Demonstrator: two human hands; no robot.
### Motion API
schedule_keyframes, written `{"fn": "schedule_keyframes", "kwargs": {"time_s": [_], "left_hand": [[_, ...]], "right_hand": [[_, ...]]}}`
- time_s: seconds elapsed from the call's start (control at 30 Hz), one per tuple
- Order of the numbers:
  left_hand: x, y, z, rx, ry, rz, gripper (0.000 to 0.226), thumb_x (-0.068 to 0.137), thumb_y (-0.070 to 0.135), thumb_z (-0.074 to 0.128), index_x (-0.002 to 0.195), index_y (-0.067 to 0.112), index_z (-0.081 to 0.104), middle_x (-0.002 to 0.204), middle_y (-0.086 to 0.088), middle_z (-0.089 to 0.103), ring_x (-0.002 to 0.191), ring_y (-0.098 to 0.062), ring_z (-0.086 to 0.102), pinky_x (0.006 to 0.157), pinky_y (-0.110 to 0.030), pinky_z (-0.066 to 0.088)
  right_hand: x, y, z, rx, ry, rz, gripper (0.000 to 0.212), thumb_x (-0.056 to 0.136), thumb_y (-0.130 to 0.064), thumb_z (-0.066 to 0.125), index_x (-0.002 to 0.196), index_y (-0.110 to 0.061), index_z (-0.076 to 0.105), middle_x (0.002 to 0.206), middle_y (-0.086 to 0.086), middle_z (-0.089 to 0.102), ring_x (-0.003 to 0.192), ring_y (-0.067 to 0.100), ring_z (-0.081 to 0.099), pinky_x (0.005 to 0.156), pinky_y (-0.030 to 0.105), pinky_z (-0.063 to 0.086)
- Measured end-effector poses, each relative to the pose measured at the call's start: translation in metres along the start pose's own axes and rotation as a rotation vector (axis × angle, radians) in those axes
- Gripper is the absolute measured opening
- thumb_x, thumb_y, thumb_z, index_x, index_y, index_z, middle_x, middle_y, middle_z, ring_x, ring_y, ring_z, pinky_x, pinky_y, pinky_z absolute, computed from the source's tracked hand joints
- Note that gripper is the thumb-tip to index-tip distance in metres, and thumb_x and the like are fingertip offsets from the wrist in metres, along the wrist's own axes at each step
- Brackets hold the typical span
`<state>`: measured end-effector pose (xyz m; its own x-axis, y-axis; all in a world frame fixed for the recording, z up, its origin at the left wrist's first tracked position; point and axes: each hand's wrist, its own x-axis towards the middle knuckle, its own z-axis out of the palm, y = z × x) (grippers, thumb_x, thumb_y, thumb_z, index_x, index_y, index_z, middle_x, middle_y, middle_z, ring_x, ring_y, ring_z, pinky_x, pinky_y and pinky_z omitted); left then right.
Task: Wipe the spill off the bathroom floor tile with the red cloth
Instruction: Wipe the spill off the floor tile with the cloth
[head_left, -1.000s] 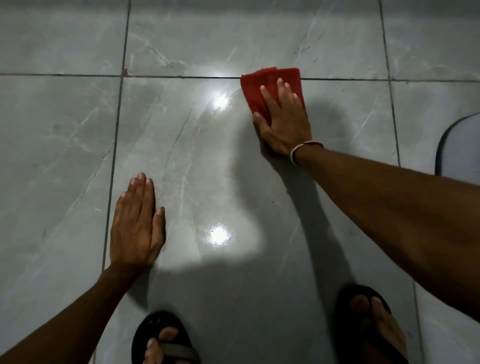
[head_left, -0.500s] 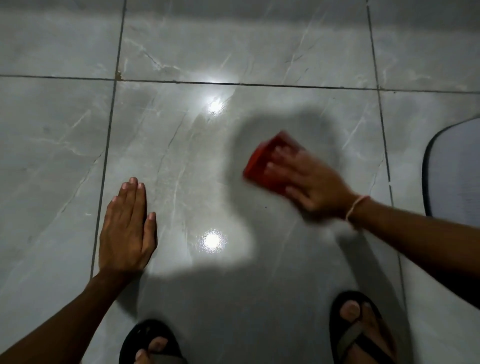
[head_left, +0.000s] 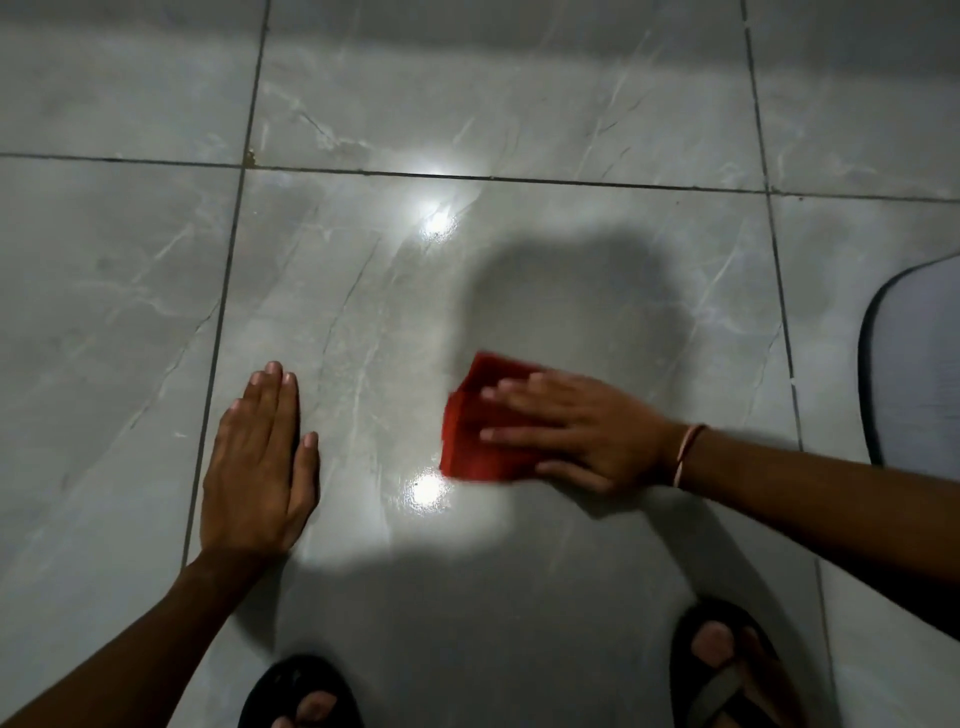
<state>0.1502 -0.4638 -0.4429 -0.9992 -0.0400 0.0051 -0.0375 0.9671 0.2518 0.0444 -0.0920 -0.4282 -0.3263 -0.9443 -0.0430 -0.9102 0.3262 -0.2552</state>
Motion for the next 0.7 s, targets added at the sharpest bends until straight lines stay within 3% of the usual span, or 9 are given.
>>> {"fn": "schedule_keyframes", "kwargs": {"time_s": [0.07, 0.17, 0.27, 0.33, 0.37, 0.5, 0.57, 0.63, 0.7], "left_hand": [[0.0, -0.001, 0.002, 0.003, 0.004, 0.001, 0.063, 0.102, 0.03, 0.034, 0.159, 0.002, 0.026, 0.168, -0.014, 0.022, 0.158, -0.024, 0.016, 0.128, -0.043, 0.015], [0.001, 0.001, 0.002, 0.002, 0.025, 0.005, 0.063, 0.102, 0.03, 0.035, 0.158, 0.002, 0.027, 0.168, -0.014, 0.023, 0.157, -0.025, 0.018, 0.128, -0.038, 0.012], [0.001, 0.0, 0.001, 0.004, 0.013, 0.003, 0.063, 0.102, 0.03, 0.035, 0.158, 0.003, 0.026, 0.168, -0.013, 0.022, 0.157, -0.024, 0.017, 0.128, -0.039, 0.012], [0.001, -0.001, 0.001, 0.01, 0.006, 0.003, 0.063, 0.102, 0.03, 0.034, 0.159, 0.002, 0.025, 0.168, -0.014, 0.022, 0.158, -0.024, 0.017, 0.128, -0.039, 0.011], [0.001, -0.001, 0.001, 0.009, 0.006, 0.005, 0.063, 0.102, 0.03, 0.034, 0.159, 0.002, 0.025, 0.168, -0.014, 0.022, 0.158, -0.025, 0.017, 0.128, -0.039, 0.012], [0.0, 0.001, -0.001, -0.002, 0.015, 0.007, 0.063, 0.102, 0.028, 0.036, 0.157, 0.0, 0.028, 0.167, -0.016, 0.025, 0.156, -0.026, 0.02, 0.127, -0.044, 0.017], [0.0, 0.0, -0.003, -0.003, 0.021, 0.01, 0.062, 0.101, 0.027, 0.036, 0.157, 0.0, 0.029, 0.166, -0.016, 0.026, 0.156, -0.027, 0.021, 0.126, -0.045, 0.018], [0.0, 0.0, -0.002, -0.001, 0.023, 0.017, 0.062, 0.101, 0.026, 0.037, 0.157, -0.001, 0.029, 0.167, -0.016, 0.025, 0.156, -0.028, 0.021, 0.126, -0.044, 0.017], [-0.001, -0.001, -0.002, -0.008, 0.009, 0.012, 0.063, 0.101, 0.026, 0.037, 0.157, -0.001, 0.028, 0.167, -0.016, 0.024, 0.156, -0.027, 0.019, 0.127, -0.043, 0.015]], "right_hand": [[0.005, 0.044, -0.01, -0.022, 0.131, 0.318, 0.052, 0.105, -0.034, 0.05, 0.155, -0.02, 0.044, 0.167, 0.016, 0.035, 0.157, 0.033, 0.03, 0.13, 0.052, 0.026], [0.03, 0.104, -0.037, 0.05, 0.295, 1.017, 0.058, 0.107, -0.031, 0.047, 0.161, -0.021, 0.028, 0.171, 0.02, 0.02, 0.16, 0.036, 0.02, 0.131, 0.055, 0.018], [0.081, 0.124, -0.053, 0.093, 0.349, 1.346, 0.061, 0.109, -0.037, 0.036, 0.164, -0.019, 0.018, 0.173, 0.023, 0.01, 0.161, 0.038, 0.013, 0.133, 0.051, 0.012], [0.12, 0.111, -0.058, 0.064, 0.314, 1.333, 0.061, 0.109, -0.037, 0.032, 0.164, -0.019, 0.015, 0.173, 0.024, 0.007, 0.161, 0.036, 0.011, 0.132, 0.046, 0.011], [0.141, 0.098, -0.058, 0.04, 0.266, 1.239, 0.06, 0.109, -0.036, 0.03, 0.165, -0.019, 0.014, 0.173, 0.024, 0.007, 0.161, 0.036, 0.012, 0.132, 0.045, 0.011], [0.206, 0.03, -0.044, -0.037, 0.031, 0.578, 0.059, 0.109, -0.041, 0.028, 0.164, -0.026, 0.013, 0.175, 0.016, 0.007, 0.163, 0.03, 0.01, 0.133, 0.043, 0.01], [0.208, 0.027, -0.042, -0.056, -0.037, 0.367, 0.058, 0.109, -0.045, 0.028, 0.163, -0.031, 0.016, 0.175, 0.009, 0.009, 0.163, 0.024, 0.011, 0.133, 0.039, 0.011], [0.19, 0.052, -0.051, -0.047, -0.032, 0.405, 0.057, 0.109, -0.043, 0.031, 0.163, -0.03, 0.02, 0.175, 0.009, 0.01, 0.163, 0.024, 0.013, 0.133, 0.038, 0.01], [0.156, 0.084, -0.056, -0.03, 0.068, 0.709, 0.055, 0.11, -0.037, 0.033, 0.163, -0.025, 0.024, 0.174, 0.013, 0.011, 0.162, 0.031, 0.014, 0.131, 0.041, 0.01]]}}
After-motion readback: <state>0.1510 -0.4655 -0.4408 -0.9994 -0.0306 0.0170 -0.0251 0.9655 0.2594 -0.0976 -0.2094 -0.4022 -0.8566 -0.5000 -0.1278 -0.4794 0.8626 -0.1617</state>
